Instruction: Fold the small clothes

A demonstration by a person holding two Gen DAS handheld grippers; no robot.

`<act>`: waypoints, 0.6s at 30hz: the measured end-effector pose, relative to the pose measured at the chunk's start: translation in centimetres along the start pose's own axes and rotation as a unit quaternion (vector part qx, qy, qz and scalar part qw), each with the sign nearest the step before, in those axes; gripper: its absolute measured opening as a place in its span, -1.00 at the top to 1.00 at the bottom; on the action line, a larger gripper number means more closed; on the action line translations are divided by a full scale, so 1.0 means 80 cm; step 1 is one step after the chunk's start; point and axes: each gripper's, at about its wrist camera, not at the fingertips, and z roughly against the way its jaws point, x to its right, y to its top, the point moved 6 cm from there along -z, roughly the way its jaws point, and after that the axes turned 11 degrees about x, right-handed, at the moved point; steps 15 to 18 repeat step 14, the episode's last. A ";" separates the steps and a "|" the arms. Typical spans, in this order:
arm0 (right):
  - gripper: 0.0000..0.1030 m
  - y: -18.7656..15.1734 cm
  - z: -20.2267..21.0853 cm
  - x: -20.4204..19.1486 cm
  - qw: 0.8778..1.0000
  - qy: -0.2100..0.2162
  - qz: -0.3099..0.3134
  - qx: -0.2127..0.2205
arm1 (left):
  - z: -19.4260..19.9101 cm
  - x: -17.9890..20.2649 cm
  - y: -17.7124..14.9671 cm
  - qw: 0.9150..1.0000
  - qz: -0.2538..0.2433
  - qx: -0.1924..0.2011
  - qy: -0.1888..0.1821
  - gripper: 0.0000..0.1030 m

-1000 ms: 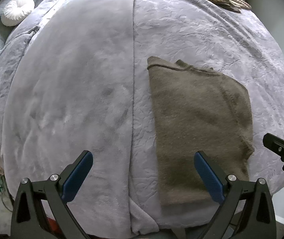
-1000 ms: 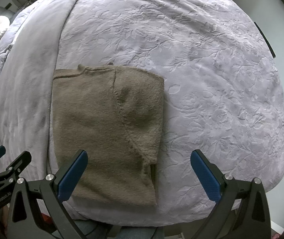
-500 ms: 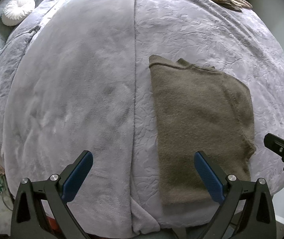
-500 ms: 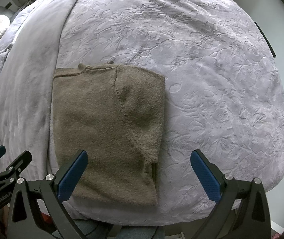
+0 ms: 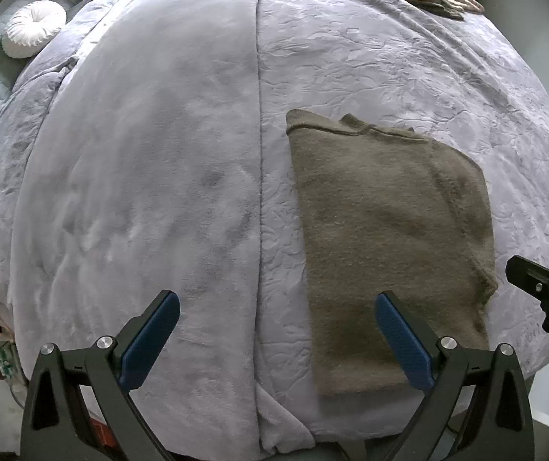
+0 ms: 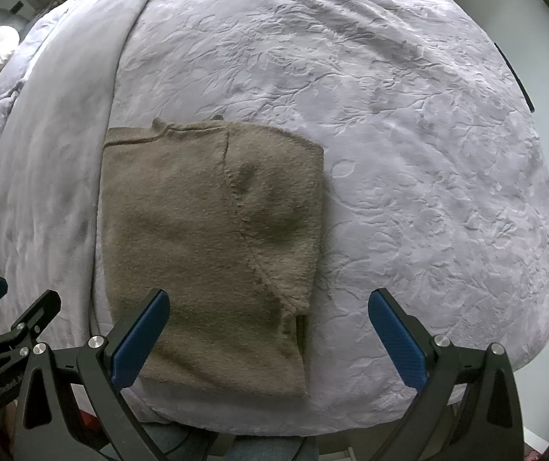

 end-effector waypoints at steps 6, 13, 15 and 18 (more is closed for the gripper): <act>-0.99 -0.001 -0.003 -0.001 1.000 0.001 0.000 -0.004 | 0.001 0.000 -0.001 1.000 0.002 -0.001 -0.003 -0.97; -0.99 -0.002 -0.005 -0.001 1.000 -0.001 0.001 -0.007 | -0.001 -0.001 -0.003 1.000 0.004 -0.003 -0.007 -0.98; -0.99 -0.003 -0.005 -0.002 1.000 -0.001 0.001 -0.007 | -0.001 -0.002 -0.003 1.000 0.004 -0.004 -0.008 -0.97; -0.99 -0.003 -0.005 -0.002 1.000 -0.001 0.001 -0.007 | -0.001 -0.002 -0.003 1.000 0.004 -0.004 -0.008 -0.97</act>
